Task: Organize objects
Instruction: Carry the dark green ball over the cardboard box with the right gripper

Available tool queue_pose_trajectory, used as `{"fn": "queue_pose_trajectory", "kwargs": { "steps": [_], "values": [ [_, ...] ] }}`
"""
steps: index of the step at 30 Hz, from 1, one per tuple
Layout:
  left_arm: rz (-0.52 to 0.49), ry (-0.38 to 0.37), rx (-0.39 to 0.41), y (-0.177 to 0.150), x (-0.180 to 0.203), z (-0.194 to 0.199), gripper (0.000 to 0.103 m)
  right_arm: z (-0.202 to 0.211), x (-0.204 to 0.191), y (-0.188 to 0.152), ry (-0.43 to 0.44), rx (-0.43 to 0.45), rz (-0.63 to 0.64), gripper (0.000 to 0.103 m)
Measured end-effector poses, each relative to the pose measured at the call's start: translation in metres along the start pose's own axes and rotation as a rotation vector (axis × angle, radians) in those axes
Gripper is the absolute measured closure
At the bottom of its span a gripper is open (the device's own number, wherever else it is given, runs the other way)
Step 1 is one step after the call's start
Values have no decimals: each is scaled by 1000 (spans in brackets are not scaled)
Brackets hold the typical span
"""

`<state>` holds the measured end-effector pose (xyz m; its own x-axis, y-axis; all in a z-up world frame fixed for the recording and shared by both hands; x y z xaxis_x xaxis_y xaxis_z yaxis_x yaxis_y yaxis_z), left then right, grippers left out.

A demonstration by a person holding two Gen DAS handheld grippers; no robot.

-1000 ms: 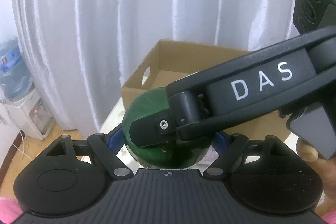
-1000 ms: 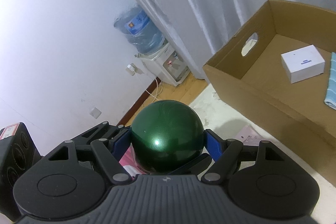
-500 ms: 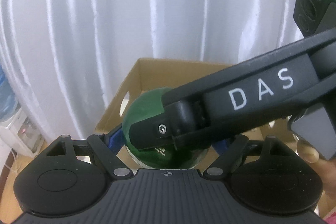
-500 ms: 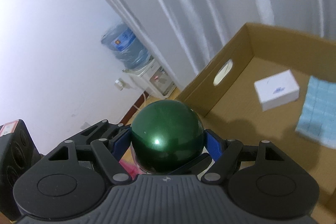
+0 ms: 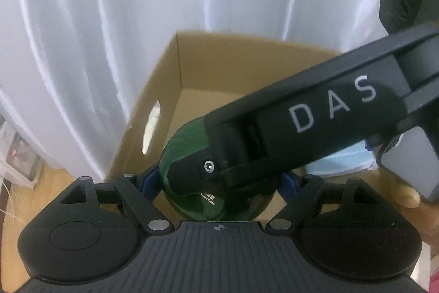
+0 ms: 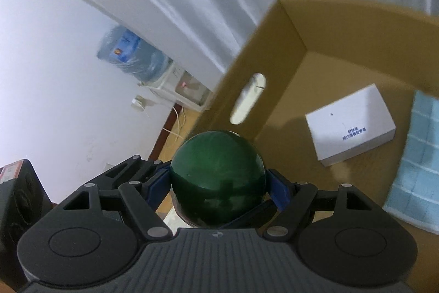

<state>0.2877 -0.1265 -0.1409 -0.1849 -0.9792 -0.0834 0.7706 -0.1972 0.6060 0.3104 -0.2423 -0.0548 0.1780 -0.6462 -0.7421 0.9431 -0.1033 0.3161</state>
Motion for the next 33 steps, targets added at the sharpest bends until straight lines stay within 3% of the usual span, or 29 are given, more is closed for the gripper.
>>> {"fn": "queue_pose_trajectory", "kwargs": {
  "steps": [6, 15, 33],
  "values": [
    [-9, -15, -108, -8, -1, -34, 21, -25, 37, 3, 10, -56, -93, 24],
    [-21, 1, -200, -20, 0, -52, 20, -41, 60, 2, 9, -92, -162, 24],
    [-27, -10, -200, -56, 1, -33, 14, -52, 91, 3, -41, -81, -228, 29]
  ]
}}
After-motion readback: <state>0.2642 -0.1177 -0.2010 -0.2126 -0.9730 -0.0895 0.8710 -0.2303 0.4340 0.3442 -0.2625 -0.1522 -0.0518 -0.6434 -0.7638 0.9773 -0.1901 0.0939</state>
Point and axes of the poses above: each gripper's, at about its wrist camera, not at the fingertips, and z roughly against the way its jaws point, x to its right, y to its top, the point moved 6 cm from there along -z, roughly the way its jaws point, and after that the axes turned 8 degrees about y, right-handed, at the moved point
